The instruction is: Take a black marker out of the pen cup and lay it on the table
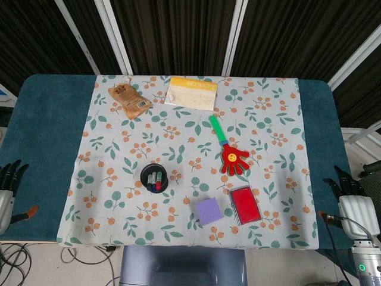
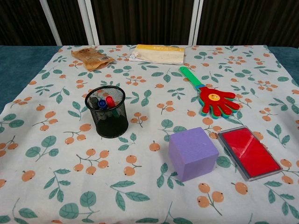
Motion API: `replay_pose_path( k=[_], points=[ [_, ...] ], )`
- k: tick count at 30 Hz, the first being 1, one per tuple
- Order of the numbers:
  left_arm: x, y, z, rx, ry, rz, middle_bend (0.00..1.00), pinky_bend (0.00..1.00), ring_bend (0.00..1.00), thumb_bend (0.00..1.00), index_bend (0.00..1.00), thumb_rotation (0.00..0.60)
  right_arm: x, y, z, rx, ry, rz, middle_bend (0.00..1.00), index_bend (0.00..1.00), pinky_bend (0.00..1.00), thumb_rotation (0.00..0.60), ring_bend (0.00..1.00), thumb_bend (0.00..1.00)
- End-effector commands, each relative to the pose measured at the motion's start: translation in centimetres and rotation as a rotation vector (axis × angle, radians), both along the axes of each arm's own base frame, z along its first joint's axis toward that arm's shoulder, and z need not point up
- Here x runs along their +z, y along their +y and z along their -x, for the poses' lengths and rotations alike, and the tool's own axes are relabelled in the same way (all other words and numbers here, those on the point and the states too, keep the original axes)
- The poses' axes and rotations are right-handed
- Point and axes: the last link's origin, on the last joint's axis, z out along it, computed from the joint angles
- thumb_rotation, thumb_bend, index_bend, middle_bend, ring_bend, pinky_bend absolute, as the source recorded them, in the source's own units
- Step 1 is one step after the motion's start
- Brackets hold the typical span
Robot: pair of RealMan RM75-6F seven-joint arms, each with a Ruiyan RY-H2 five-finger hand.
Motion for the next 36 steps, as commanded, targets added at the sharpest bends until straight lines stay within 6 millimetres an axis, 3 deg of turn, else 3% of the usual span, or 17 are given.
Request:
replay_pose_path(
  k=[1, 28, 36],
  points=[
    [0.0, 0.1, 0.0, 0.001, 0.002, 0.001, 0.02, 0.00, 0.00, 0.08, 0.07, 0.600, 0.0, 0.0, 0.0, -0.002, 0.000, -0.002, 0.03, 0.25, 0.19, 0.600, 0.09, 0.05],
    [-0.1, 0.2, 0.0, -0.017, 0.007, 0.003, 0.02, 0.00, 0.00, 0.12, 0.09, 0.600, 0.1, 0.1, 0.1, -0.009, -0.001, -0.002, 0.03, 0.25, 0.19, 0.600, 0.09, 0.05],
    [-0.3, 1.3, -0.2, -0.082, -0.033, 0.022, 0.03, 0.00, 0.00, 0.12, 0.12, 0.600, 0.2, 0.1, 0.1, -0.014, -0.004, 0.003, 0.03, 0.25, 0.19, 0.600, 0.09, 0.05]
  ],
)
